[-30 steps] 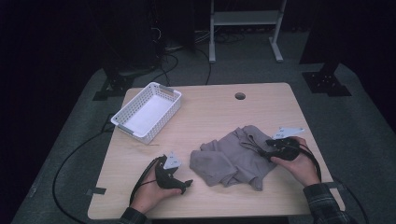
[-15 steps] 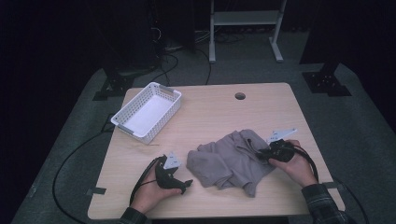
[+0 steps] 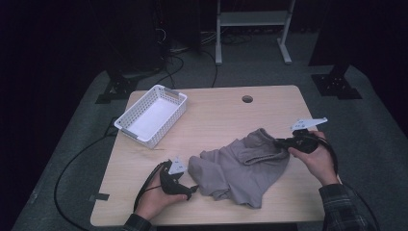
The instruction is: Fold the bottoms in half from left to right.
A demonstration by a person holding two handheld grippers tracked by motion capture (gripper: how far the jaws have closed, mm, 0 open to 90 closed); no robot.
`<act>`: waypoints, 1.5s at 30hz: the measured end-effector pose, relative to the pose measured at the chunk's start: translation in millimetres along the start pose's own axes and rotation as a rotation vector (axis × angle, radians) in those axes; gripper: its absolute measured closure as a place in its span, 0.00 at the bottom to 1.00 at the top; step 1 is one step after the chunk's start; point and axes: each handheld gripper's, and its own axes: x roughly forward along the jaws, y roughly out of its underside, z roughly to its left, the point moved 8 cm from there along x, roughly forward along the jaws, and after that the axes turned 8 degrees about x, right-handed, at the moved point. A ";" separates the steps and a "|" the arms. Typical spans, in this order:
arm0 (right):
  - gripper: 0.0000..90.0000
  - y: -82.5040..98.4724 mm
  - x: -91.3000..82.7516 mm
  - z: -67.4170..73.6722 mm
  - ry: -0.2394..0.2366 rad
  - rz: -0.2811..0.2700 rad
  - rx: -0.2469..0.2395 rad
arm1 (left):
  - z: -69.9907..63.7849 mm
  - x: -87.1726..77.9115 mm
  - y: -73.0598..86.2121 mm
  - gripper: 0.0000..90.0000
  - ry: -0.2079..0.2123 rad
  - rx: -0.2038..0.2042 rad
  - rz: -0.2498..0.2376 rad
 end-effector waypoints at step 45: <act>0.96 52.8 8.9 32.5 0.079 0.074 0.018 | 28.6 -22.9 -53.2 0.92 -0.005 -0.043 -0.121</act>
